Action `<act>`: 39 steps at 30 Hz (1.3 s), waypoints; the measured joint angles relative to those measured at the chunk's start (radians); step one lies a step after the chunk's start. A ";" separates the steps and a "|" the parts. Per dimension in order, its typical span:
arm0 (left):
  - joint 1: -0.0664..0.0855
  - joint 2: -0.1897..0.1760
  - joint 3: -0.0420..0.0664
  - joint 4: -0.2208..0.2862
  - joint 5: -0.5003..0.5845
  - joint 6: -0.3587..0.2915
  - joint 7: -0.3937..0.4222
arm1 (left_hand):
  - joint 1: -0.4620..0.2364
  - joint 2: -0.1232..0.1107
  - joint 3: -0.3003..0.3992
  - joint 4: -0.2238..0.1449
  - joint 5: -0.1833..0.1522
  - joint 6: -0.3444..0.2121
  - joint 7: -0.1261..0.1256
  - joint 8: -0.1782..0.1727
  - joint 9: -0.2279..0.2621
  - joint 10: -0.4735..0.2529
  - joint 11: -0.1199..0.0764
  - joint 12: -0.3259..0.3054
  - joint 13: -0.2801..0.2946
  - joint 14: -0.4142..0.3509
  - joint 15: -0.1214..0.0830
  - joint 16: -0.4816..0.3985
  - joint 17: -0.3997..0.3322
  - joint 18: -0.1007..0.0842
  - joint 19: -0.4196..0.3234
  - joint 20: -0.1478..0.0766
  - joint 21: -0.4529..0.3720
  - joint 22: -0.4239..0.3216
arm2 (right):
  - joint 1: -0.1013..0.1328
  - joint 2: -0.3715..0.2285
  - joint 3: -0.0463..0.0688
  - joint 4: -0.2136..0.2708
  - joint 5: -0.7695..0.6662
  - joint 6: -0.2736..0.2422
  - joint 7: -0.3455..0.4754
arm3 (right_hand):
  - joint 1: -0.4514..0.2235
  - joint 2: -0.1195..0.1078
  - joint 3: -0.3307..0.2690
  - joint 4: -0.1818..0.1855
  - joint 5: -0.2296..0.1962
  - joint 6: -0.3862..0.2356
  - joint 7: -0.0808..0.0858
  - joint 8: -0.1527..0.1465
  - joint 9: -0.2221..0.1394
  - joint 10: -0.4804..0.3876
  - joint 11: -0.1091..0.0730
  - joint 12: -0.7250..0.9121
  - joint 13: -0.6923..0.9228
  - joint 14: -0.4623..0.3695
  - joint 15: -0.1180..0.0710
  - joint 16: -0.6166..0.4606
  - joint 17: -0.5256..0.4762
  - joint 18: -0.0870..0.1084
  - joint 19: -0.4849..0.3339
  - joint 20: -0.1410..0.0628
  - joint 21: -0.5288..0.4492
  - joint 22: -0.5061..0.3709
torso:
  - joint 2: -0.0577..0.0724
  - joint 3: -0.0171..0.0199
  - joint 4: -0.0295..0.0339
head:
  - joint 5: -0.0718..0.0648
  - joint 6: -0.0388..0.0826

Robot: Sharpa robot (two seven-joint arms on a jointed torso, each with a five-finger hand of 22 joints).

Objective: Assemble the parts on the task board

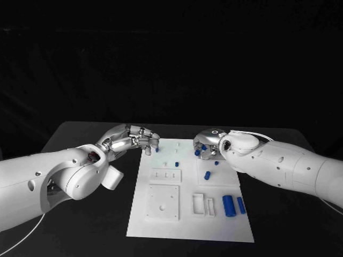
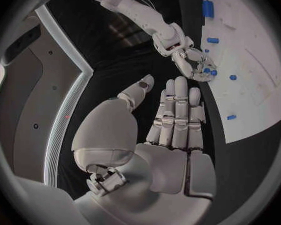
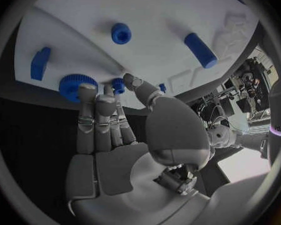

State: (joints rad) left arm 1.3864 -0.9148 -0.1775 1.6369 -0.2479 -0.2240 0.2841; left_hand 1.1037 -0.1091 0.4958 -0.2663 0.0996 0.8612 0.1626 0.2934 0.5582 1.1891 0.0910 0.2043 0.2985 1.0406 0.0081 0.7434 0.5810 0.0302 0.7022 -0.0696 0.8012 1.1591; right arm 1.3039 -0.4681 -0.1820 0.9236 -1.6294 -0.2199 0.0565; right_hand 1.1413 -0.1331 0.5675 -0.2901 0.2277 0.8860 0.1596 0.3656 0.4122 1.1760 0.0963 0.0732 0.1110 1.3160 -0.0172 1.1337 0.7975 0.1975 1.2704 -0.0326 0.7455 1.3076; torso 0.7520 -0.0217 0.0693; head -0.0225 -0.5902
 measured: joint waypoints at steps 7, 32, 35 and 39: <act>0.001 0.000 0.000 0.000 0.000 0.002 0.000 | -0.004 0.004 0.000 0.000 0.000 0.000 0.000 0.000 0.000 -0.003 0.003 0.000 0.000 0.000 0.000 0.000 0.000 0.000 0.000 0.000 0.000 -0.001 | 0.003 0.003 0.001 0.000 -0.002 -0.003 -0.002 | -0.015 0.015 0.022 0.002 -0.031 0.025 -0.007 0.000 0.006 0.036 -0.011 0.015 0.016 -0.003 -0.004 0.005 -0.011 -0.016 0.004 -0.003 0.009 0.000 | 0.005 -0.0001 0.0000 | 0.000 0.001; 0.001 0.003 0.000 -0.008 0.000 0.009 -0.006 | -0.004 0.004 0.008 -0.008 0.000 0.000 0.000 0.000 0.003 -0.004 0.002 0.000 0.003 0.000 0.000 -0.004 -0.003 0.000 0.000 0.000 0.000 -0.003 | 0.002 0.000 0.003 0.042 -0.001 -0.028 -0.023 | -0.049 0.031 0.170 0.004 -0.170 0.117 -0.043 0.038 0.053 0.134 -0.052 0.051 0.117 0.016 -0.028 0.028 -0.043 -0.021 0.021 0.000 0.071 0.000 | 0.015 0.0010 -0.0010 | 0.001 0.007; 0.001 0.005 0.000 -0.010 0.000 0.010 -0.007 | -0.004 0.004 0.008 -0.008 0.000 0.000 0.000 0.000 0.003 -0.007 0.000 0.000 0.003 0.000 0.000 -0.008 -0.003 0.000 0.000 0.000 0.000 -0.003 | 0.001 -0.002 0.002 0.049 -0.007 -0.037 -0.031 | -0.043 0.025 0.188 0.003 -0.174 0.117 -0.043 0.044 0.063 0.135 -0.051 0.058 0.125 0.017 -0.029 0.030 -0.045 -0.021 0.019 -0.002 0.076 0.000 | 0.015 0.0011 -0.0011 | 0.001 0.009; 0.001 0.006 0.000 -0.010 0.000 0.011 -0.008 | -0.004 0.004 0.009 -0.008 0.000 0.000 0.000 0.000 0.004 -0.007 0.000 0.000 0.003 0.000 0.000 -0.008 -0.003 0.000 0.000 0.000 0.000 -0.003 | 0.000 -0.005 0.002 0.054 -0.017 -0.049 -0.041 | -0.041 0.025 0.201 0.003 -0.178 0.117 -0.043 0.049 0.076 0.135 -0.051 0.062 0.125 0.019 -0.032 0.030 -0.048 -0.021 0.017 -0.004 0.083 0.000 | 0.016 0.0010 -0.0003 | 0.000 0.011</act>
State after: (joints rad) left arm 1.3878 -0.9092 -0.1776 1.6271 -0.2482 -0.2128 0.2760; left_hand 1.1000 -0.1053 0.5043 -0.2748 0.0997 0.8612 0.1626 0.2934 0.5620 1.1825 0.0909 0.2043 0.3013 1.0406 0.0081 0.7356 0.5780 0.0301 0.7022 -0.0695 0.8012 1.1565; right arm 1.3042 -0.4730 -0.1797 0.9778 -1.6463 -0.2685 0.0156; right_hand 1.1005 -0.1080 0.7688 -0.2874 0.0502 1.0033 0.1166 0.4150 0.4887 1.3107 0.0449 0.1354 0.2361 1.3351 -0.0487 1.1638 0.7493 0.1761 1.2876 -0.0364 0.8283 1.3075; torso 0.7680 -0.0207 0.0690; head -0.0228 -0.5789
